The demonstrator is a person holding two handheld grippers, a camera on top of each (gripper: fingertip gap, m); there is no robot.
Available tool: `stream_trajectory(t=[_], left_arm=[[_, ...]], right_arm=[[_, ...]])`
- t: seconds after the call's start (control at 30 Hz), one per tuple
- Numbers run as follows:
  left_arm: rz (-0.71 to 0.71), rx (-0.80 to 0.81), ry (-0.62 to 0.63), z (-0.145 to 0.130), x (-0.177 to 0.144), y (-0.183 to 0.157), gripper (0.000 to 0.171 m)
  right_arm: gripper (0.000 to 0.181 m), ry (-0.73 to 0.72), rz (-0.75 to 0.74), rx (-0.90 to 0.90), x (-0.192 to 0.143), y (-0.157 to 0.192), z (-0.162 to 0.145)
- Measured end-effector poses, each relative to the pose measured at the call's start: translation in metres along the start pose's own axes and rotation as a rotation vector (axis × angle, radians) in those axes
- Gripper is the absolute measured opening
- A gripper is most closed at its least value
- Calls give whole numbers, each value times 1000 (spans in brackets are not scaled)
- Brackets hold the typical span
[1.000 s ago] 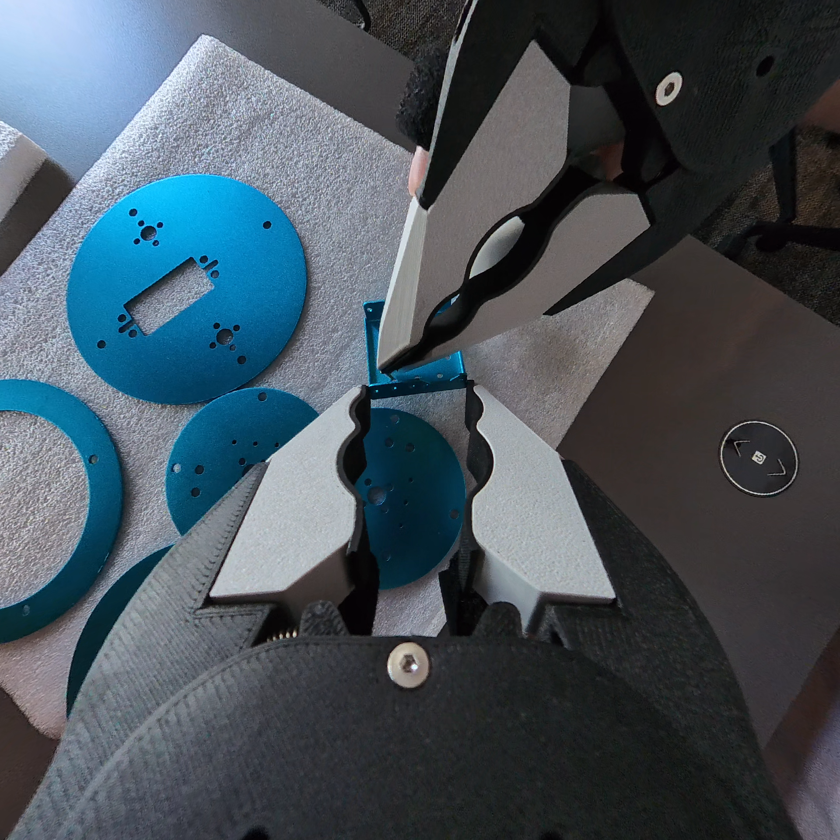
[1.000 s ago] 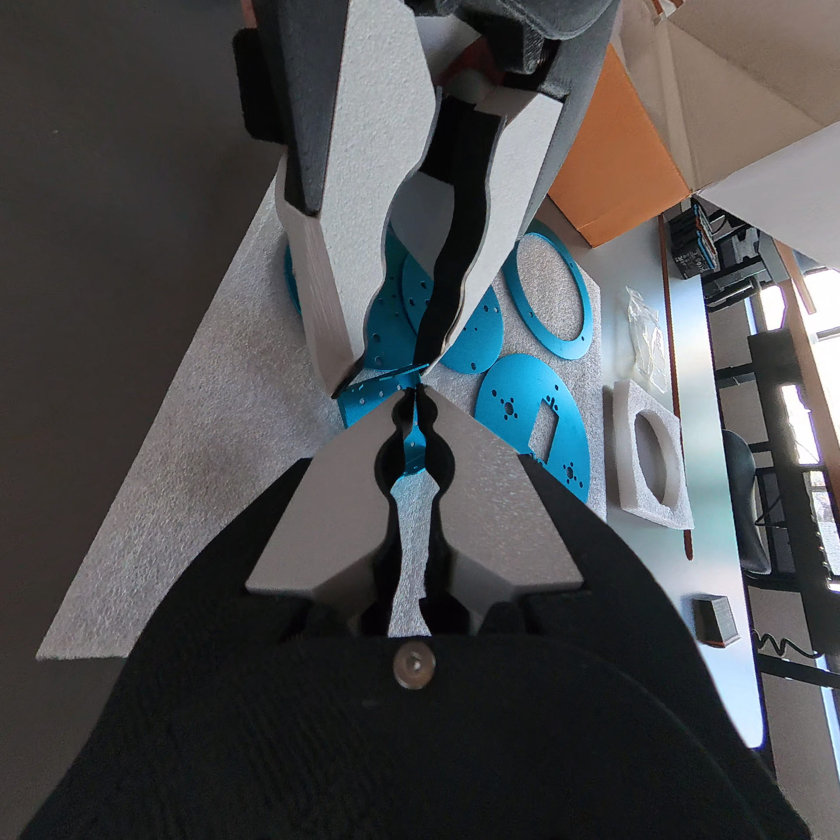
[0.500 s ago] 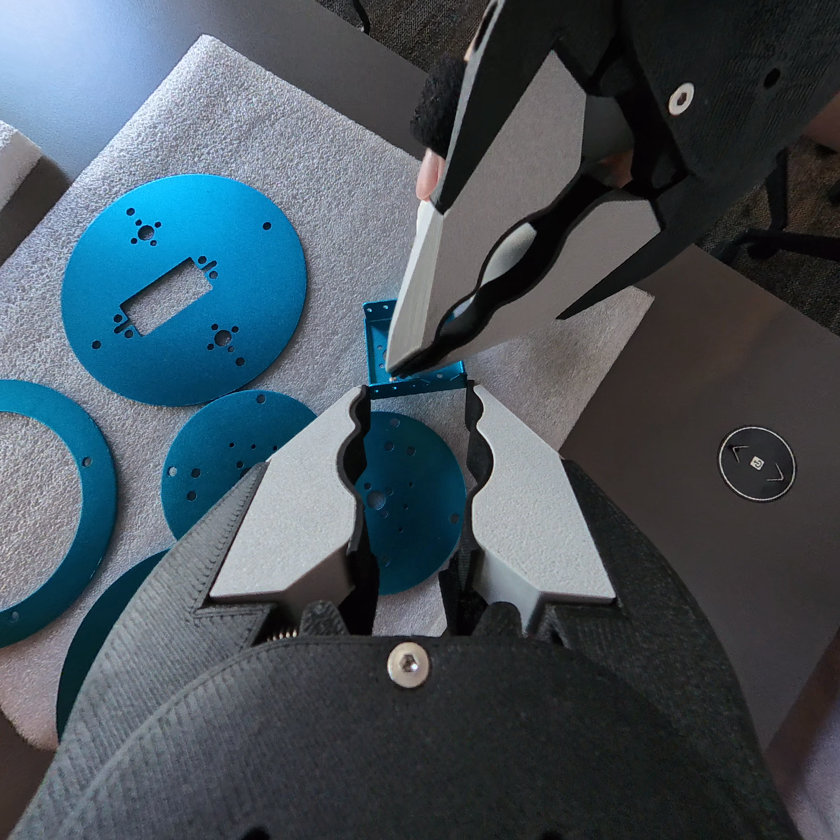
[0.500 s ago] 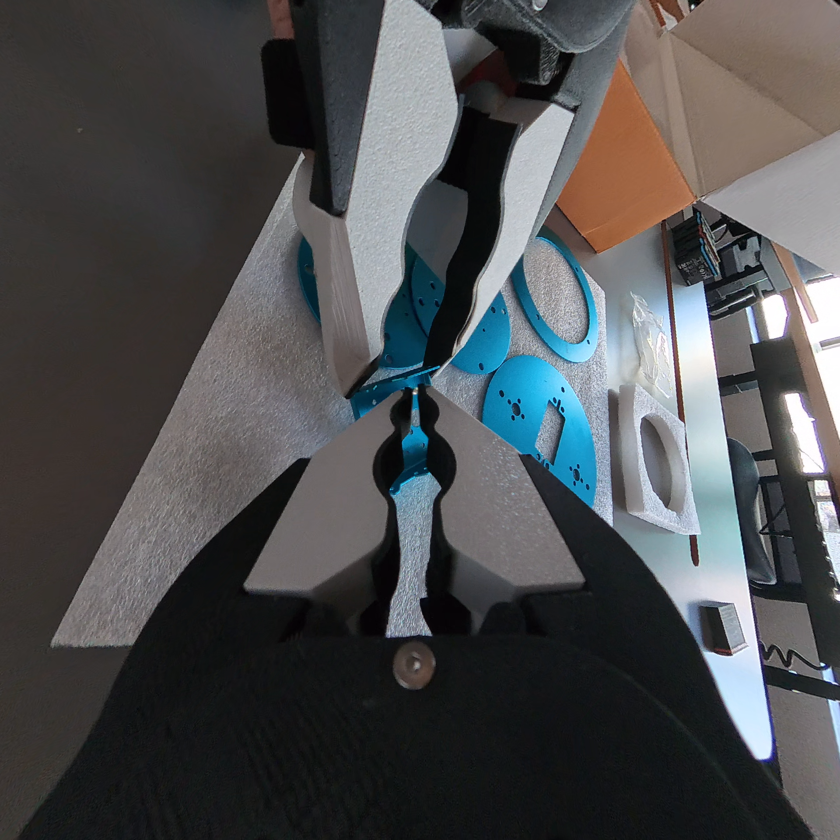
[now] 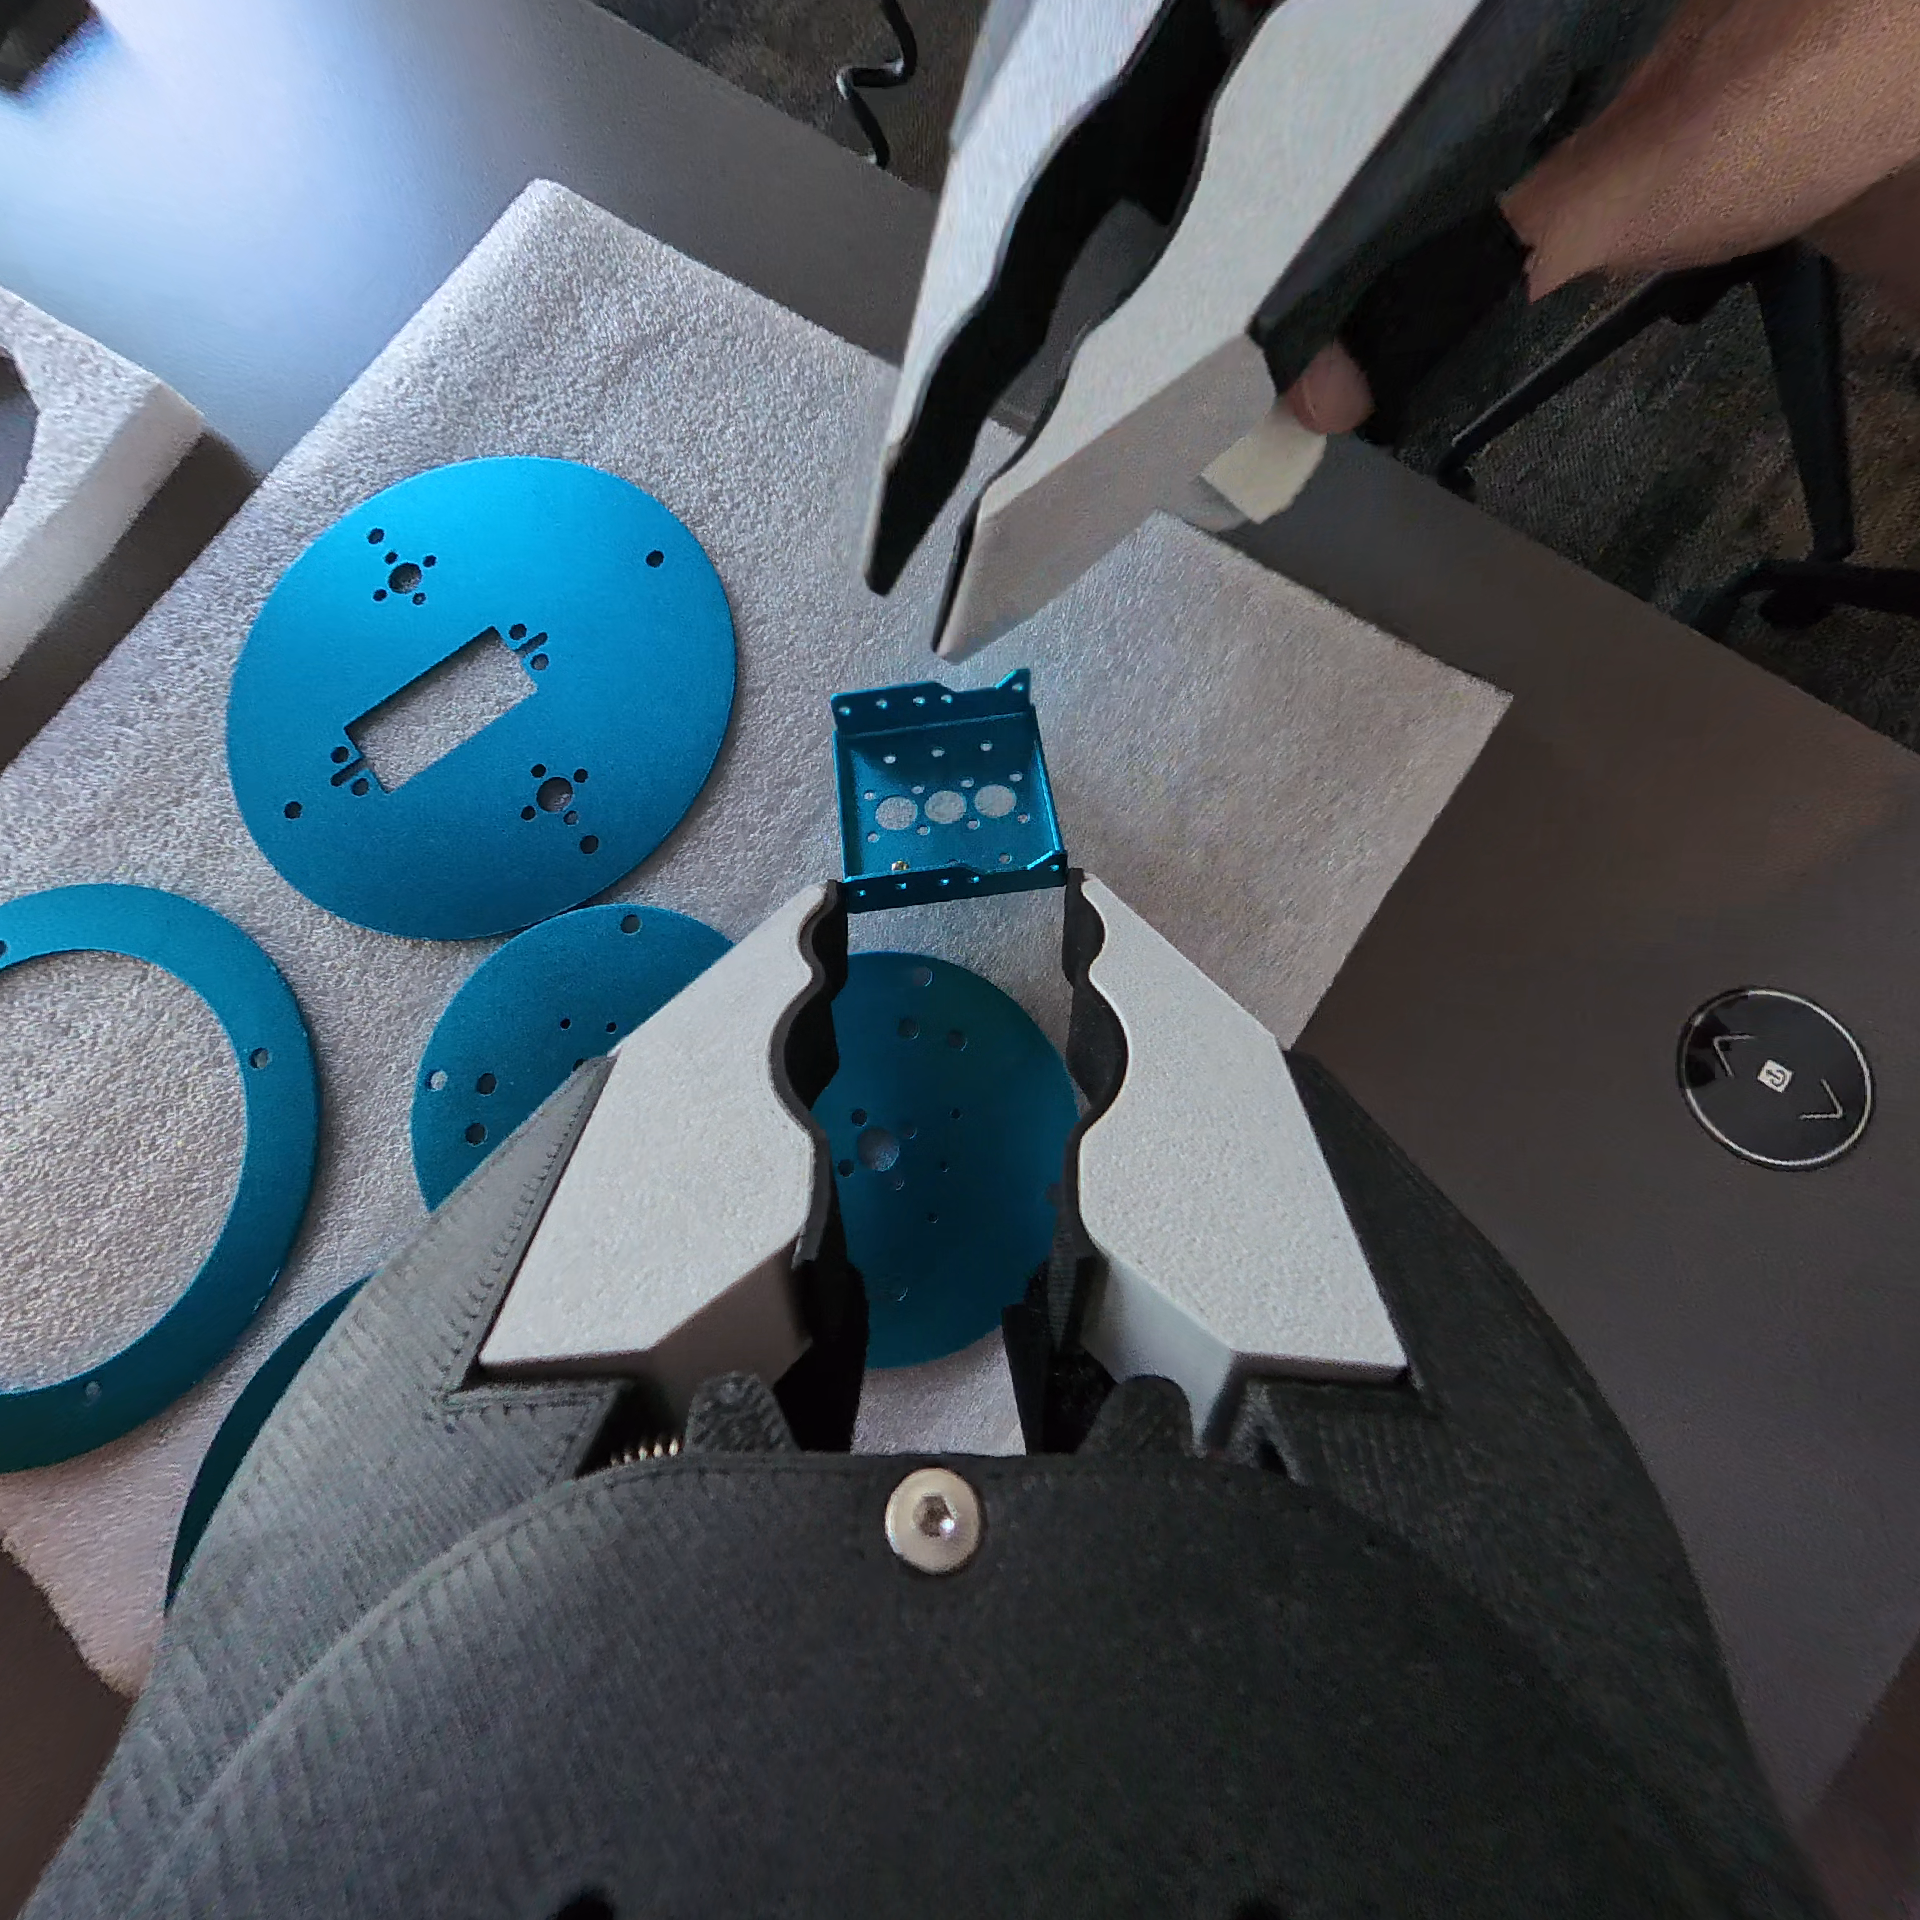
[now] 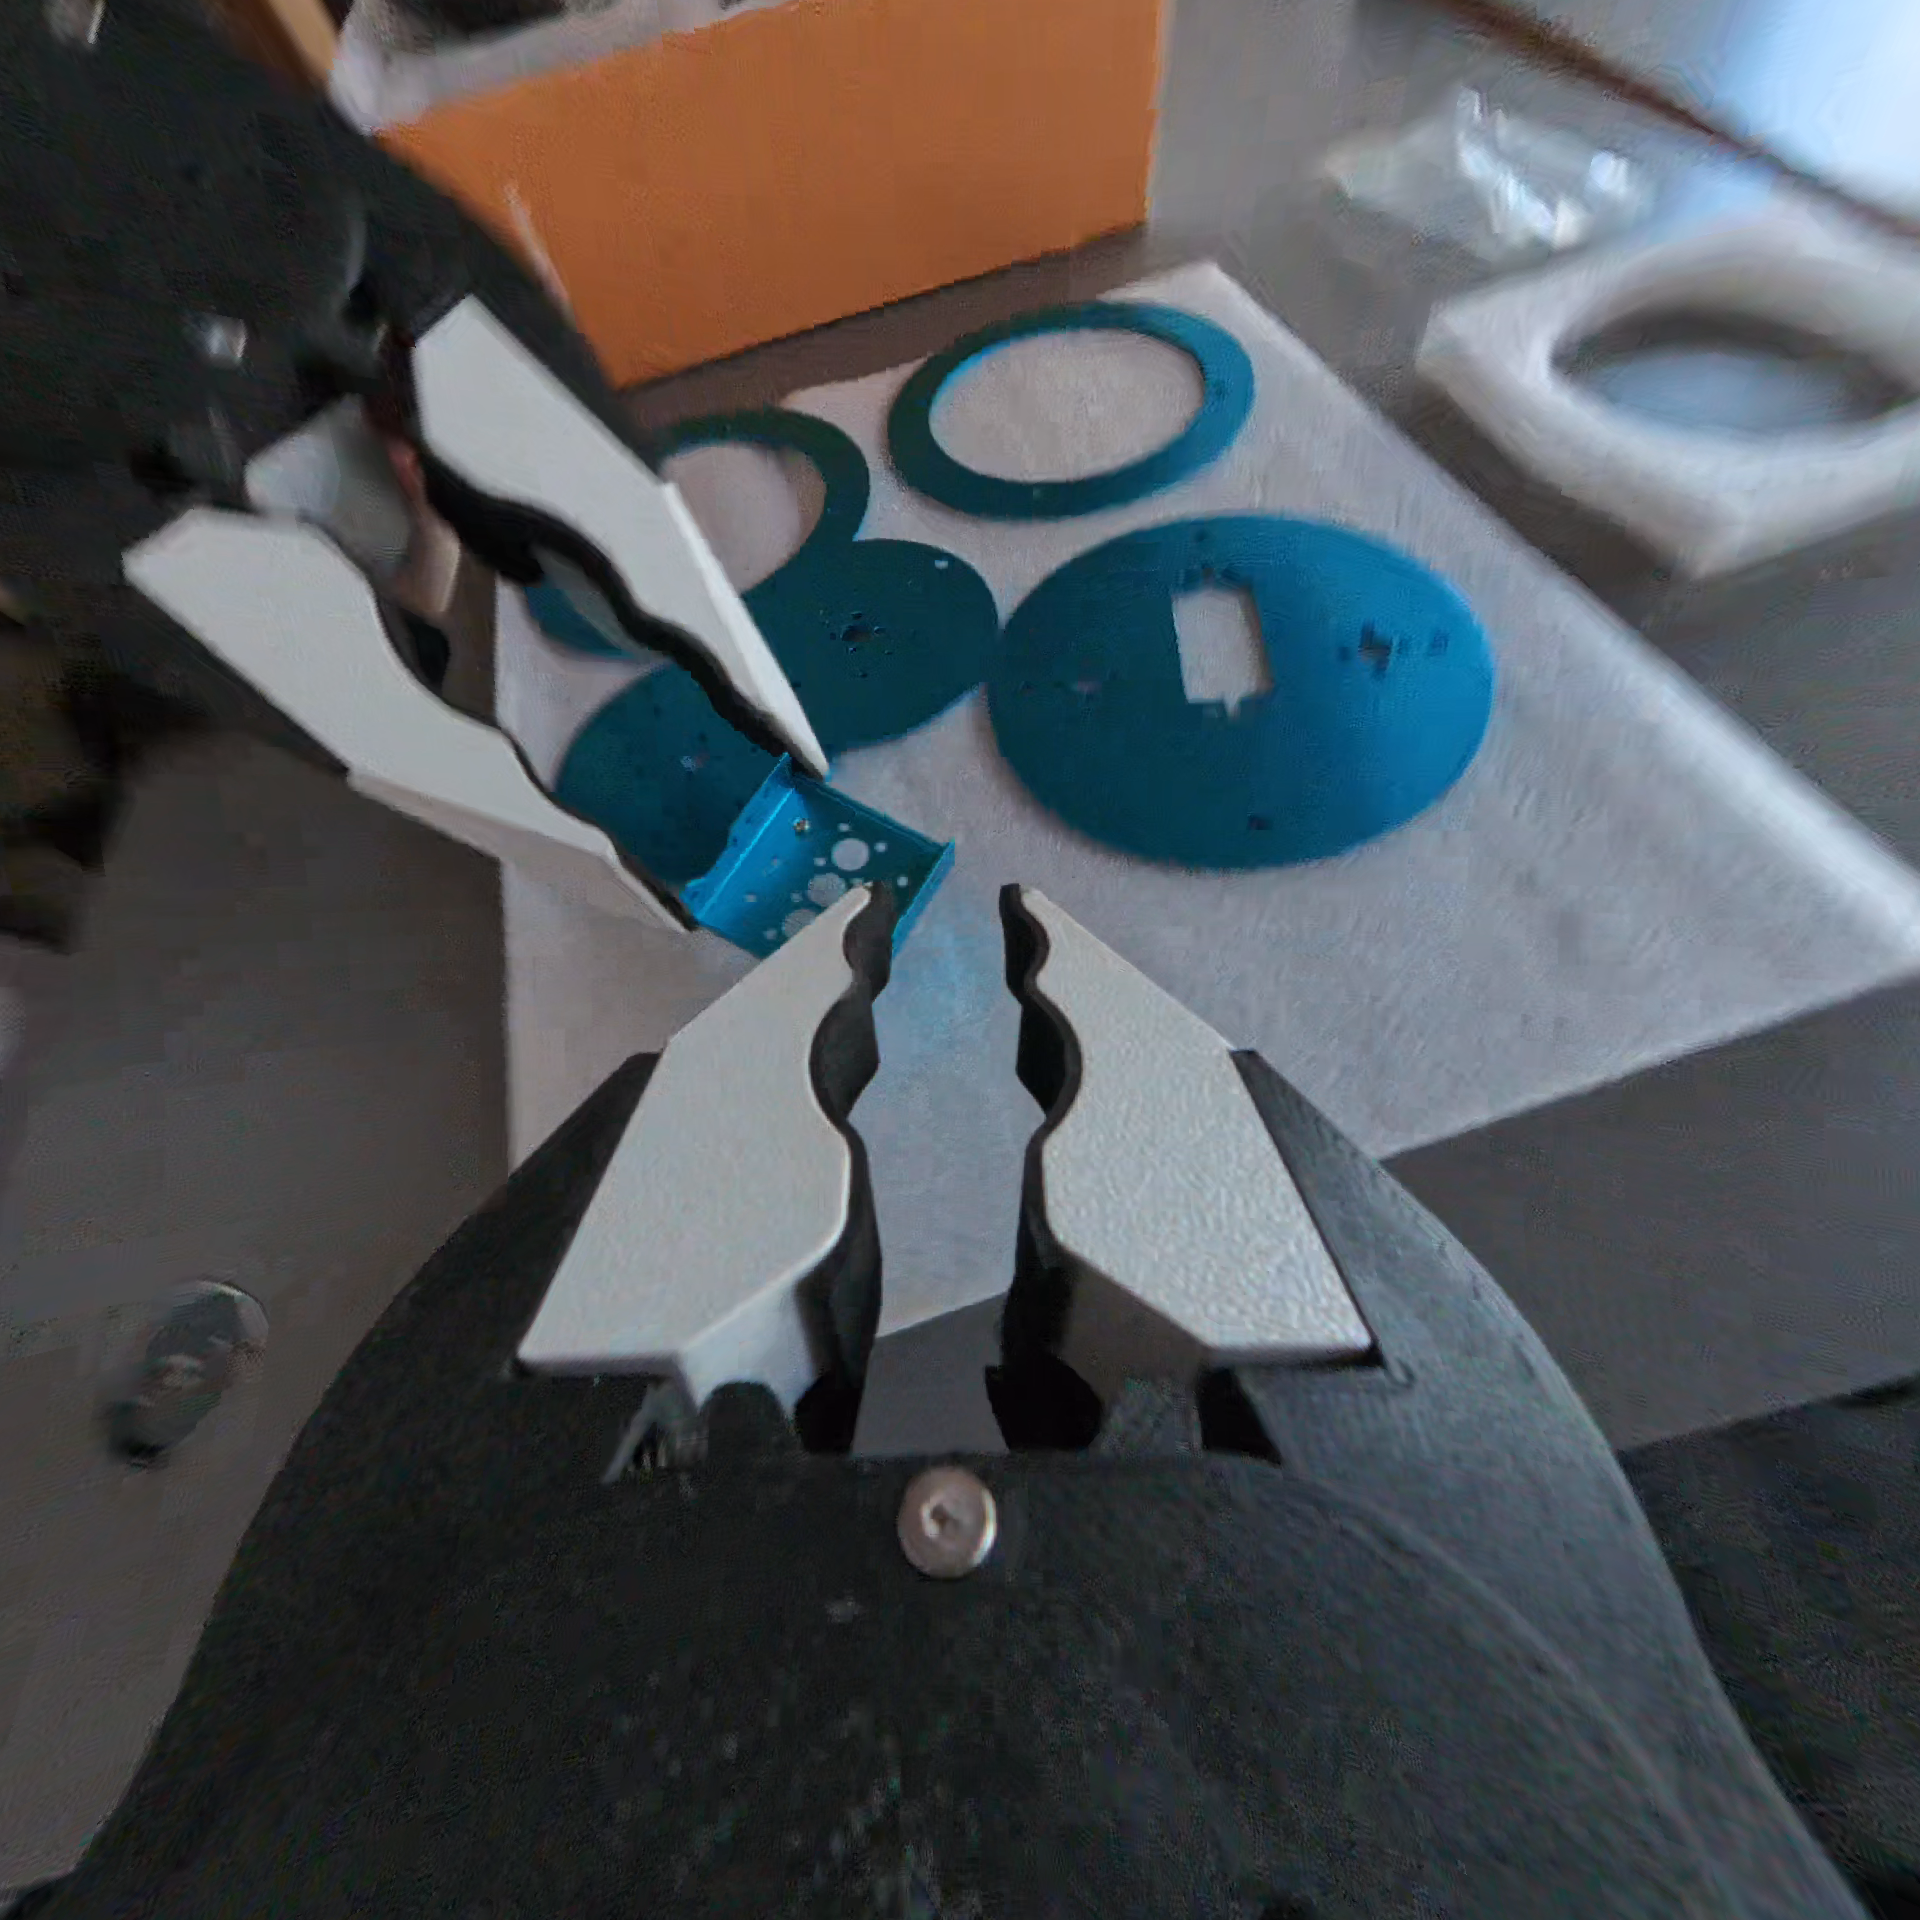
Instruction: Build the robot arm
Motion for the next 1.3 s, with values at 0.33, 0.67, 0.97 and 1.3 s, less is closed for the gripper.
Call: stream_trajectory(t=[0.33,0.67,0.97,1.3], left_arm=[[64,22,-166,13,-17,-4,41],[136,5,-271,25,-33,-7,41],[130,-47,-275,22,-31,-4,41],[191,-107,-280,23,-31,1,41]], right_arm=[[35,-151,117,581,-1,6,1],[10,-445,369,1022,1,14,11],[12,-475,398,1154,5,18,11],[1,-511,295,1193,14,18,12]])
Point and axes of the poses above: each gripper's, where its closed fingertips meet, x out along the fingers, z out of its top, y = z × x across the jaws, the point moved 7 cm from there along -x, back along the fingers, and after that the axes turned 13 degrees about -x, right-handed, at the moved point
